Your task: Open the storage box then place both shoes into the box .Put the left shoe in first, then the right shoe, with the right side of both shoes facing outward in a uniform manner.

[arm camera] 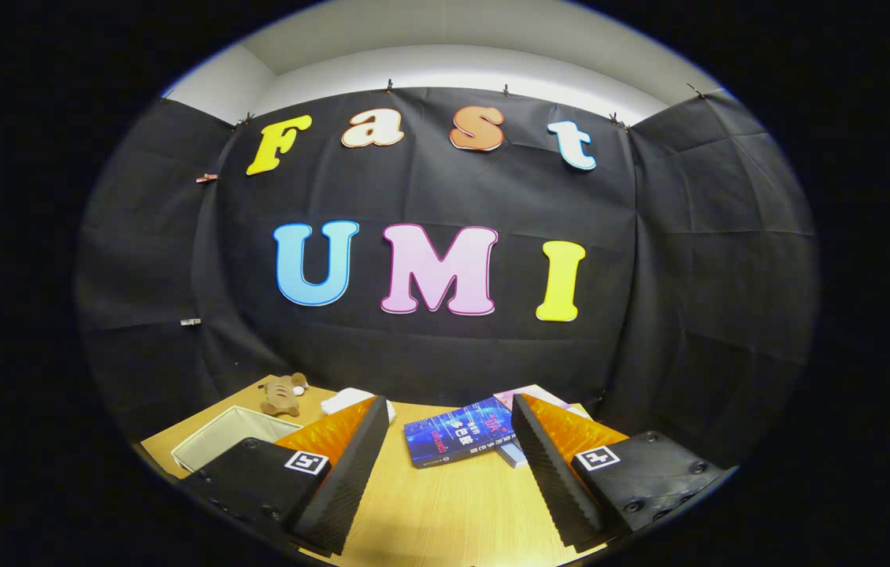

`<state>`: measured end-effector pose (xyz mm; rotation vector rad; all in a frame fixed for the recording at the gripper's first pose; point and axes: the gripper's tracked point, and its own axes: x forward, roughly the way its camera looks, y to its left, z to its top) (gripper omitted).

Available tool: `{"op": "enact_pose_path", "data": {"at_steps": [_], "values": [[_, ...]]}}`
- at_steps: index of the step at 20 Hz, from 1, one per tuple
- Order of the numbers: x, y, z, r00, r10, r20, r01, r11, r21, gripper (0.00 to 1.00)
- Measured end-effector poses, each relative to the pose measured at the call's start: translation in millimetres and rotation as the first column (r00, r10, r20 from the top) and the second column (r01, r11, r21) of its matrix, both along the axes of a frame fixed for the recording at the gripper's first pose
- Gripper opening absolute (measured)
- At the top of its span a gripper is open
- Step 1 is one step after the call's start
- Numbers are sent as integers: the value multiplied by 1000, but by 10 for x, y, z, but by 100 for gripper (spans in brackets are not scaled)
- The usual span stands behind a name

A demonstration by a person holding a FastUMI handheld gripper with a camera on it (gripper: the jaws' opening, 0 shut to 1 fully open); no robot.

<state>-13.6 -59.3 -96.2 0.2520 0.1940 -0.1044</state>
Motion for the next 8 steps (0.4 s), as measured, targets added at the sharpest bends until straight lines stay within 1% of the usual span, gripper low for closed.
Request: {"op": "enact_pose_path", "data": {"at_steps": [3,8], "values": [[-36,-119,-21,1000,-27,-5,27,1000,-5,97],[-50,-194,-3,999,-44,0,44,999,-18,97]]}}
